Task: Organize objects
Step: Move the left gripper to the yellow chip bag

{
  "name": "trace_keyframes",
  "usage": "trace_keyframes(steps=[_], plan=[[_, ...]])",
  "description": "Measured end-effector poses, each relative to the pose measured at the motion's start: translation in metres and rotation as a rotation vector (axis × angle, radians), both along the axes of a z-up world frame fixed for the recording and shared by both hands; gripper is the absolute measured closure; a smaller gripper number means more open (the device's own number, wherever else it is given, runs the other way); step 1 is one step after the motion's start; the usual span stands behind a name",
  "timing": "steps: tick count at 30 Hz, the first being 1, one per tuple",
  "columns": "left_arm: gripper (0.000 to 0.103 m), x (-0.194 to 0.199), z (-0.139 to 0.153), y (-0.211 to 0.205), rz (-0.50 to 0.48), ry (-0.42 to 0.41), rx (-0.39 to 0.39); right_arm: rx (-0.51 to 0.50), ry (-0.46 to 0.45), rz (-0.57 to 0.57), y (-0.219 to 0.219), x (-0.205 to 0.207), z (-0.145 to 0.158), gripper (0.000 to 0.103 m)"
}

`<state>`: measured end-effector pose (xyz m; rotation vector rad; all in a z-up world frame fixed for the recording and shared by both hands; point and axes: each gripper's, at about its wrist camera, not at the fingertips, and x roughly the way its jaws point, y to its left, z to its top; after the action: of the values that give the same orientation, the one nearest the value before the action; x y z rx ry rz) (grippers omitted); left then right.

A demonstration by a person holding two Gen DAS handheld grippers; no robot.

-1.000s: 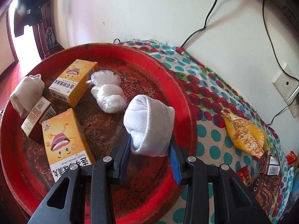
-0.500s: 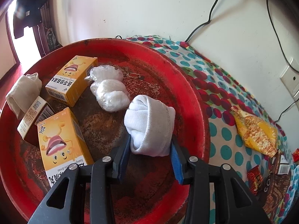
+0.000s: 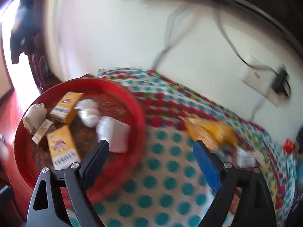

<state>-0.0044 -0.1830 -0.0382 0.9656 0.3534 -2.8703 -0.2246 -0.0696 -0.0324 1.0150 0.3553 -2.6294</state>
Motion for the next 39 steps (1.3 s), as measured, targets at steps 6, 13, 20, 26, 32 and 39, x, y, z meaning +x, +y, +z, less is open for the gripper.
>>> trace_keyframes(steps=[6,13,20,26,32,39], plan=[[0.037,0.003,-0.013,0.029,-0.066,0.008,-0.012,-0.033,-0.015,-0.127,0.102,0.007,-0.016,0.014],[0.037,-0.002,-0.029,0.069,-0.11,-0.034,-0.064,-0.035,0.03,-0.201,0.182,0.019,-0.024,0.014],[0.037,-0.032,-0.035,0.113,-0.171,-0.107,-0.147,-0.053,0.067,-0.291,0.232,0.018,-0.029,0.014],[0.037,-0.077,-0.018,0.137,-0.185,-0.08,-0.178,-0.137,0.026,-0.341,0.263,0.016,-0.041,0.013],[0.037,-0.139,-0.004,0.144,-0.145,-0.038,-0.207,-0.242,-0.009,-0.401,0.286,0.014,-0.045,0.01],[0.037,-0.19,-0.005,0.141,-0.086,-0.083,-0.135,-0.294,-0.035,-0.438,0.298,0.011,-0.049,0.01]])
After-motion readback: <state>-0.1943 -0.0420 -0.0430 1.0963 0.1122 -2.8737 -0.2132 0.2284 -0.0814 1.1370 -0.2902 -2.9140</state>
